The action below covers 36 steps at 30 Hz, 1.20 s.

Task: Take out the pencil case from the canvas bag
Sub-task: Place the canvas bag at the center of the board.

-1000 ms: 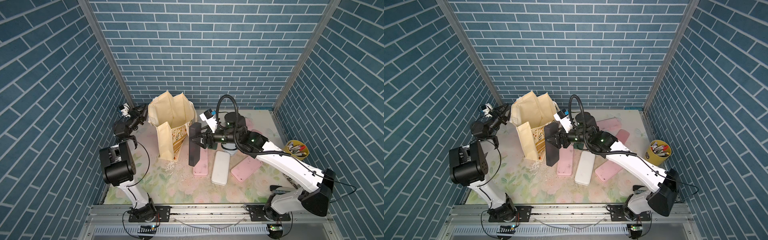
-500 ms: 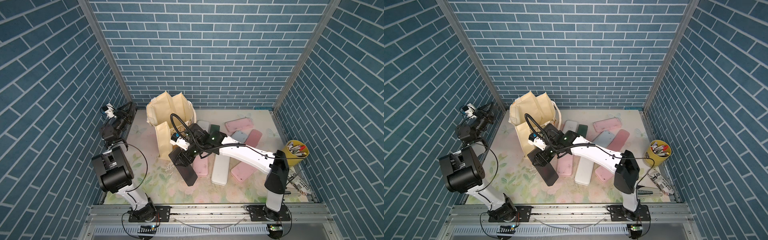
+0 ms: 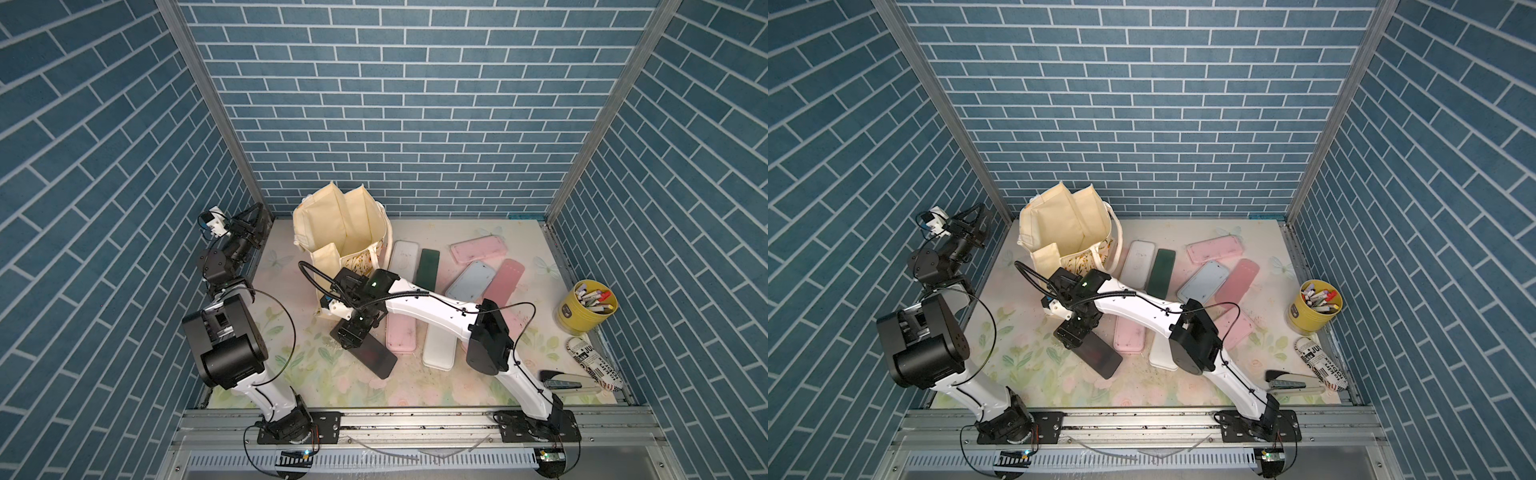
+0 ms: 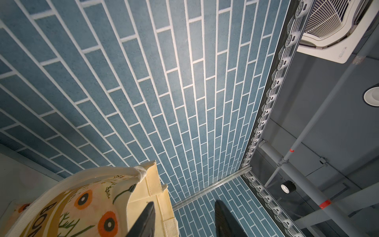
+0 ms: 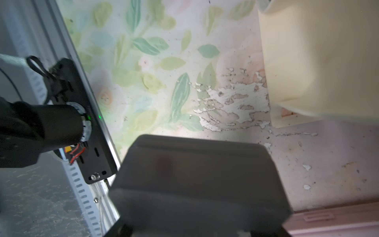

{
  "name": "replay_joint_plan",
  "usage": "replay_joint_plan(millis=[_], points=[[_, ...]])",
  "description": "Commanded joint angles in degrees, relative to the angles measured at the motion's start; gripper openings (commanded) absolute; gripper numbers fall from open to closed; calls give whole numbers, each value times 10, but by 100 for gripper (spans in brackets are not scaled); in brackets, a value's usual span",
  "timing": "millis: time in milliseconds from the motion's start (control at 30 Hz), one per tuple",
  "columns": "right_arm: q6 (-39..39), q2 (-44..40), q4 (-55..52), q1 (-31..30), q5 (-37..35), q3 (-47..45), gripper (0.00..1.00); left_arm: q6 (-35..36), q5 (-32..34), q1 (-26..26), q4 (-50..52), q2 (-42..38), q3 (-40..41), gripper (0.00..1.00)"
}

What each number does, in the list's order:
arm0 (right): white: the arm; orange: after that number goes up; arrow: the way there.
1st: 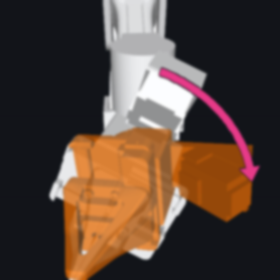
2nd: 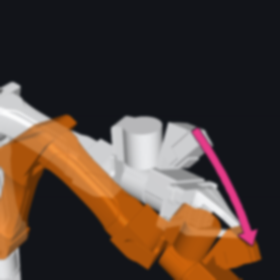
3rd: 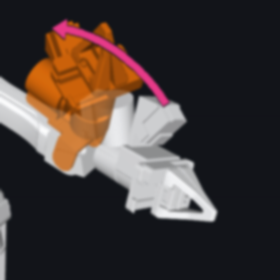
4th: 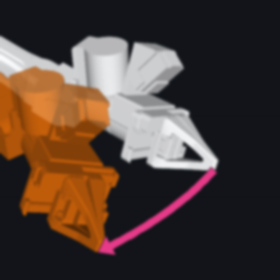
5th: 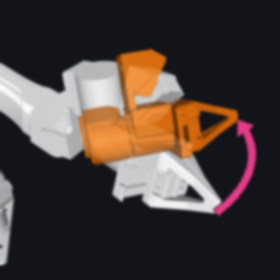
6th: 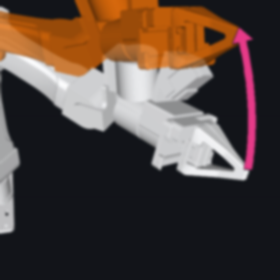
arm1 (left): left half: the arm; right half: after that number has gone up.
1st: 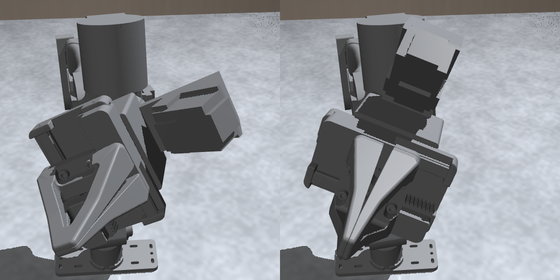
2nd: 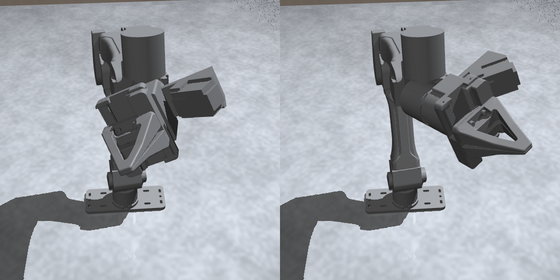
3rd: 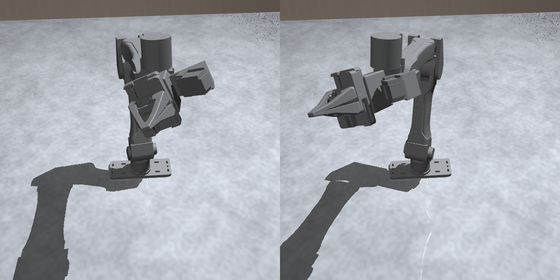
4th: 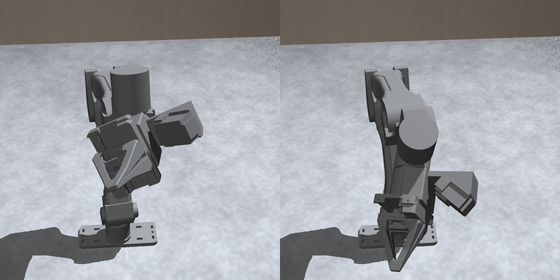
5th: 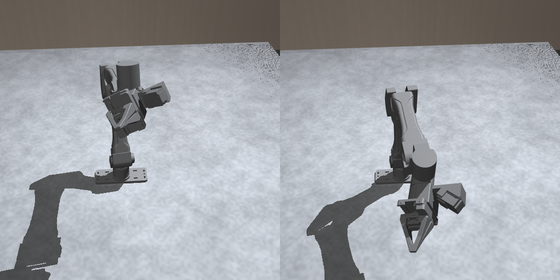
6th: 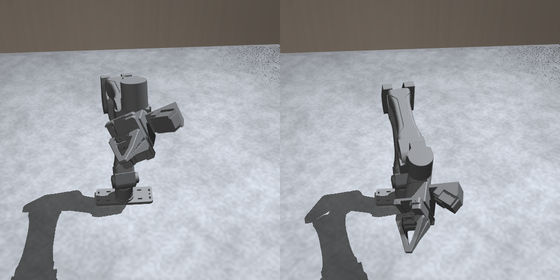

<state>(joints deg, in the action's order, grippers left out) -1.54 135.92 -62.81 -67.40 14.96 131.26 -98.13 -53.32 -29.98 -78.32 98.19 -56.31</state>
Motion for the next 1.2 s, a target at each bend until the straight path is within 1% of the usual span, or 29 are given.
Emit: replay_joint_plan(millis=[0,100,367,533,600,833,900,1167], points=[[43,42,-111,-1,-33,79,38,5,-2,0,-22,-18,3,48],[43,74,-138,-2,-46,123,39,5,-2,0,-22,-19,3,48],[44,97,-120,-2,-58,126,44,5,-2,0,-21,-18,4,48],[40,110,-116,-2,-55,144,53,6,-3,0,-21,-18,4,48],[37,108,-111,-2,-52,145,58,6,-3,0,-21,-18,4,49],[32,90,-110,-1,-36,141,68,6,-5,-1,-22,-19,3,50],[27,80,-107,-1,-32,139,72,6,-5,-1,-22,-21,3,49],[21,29,-77,-1,-21,93,77,10,-5,-1,-21,-25,2,50]])
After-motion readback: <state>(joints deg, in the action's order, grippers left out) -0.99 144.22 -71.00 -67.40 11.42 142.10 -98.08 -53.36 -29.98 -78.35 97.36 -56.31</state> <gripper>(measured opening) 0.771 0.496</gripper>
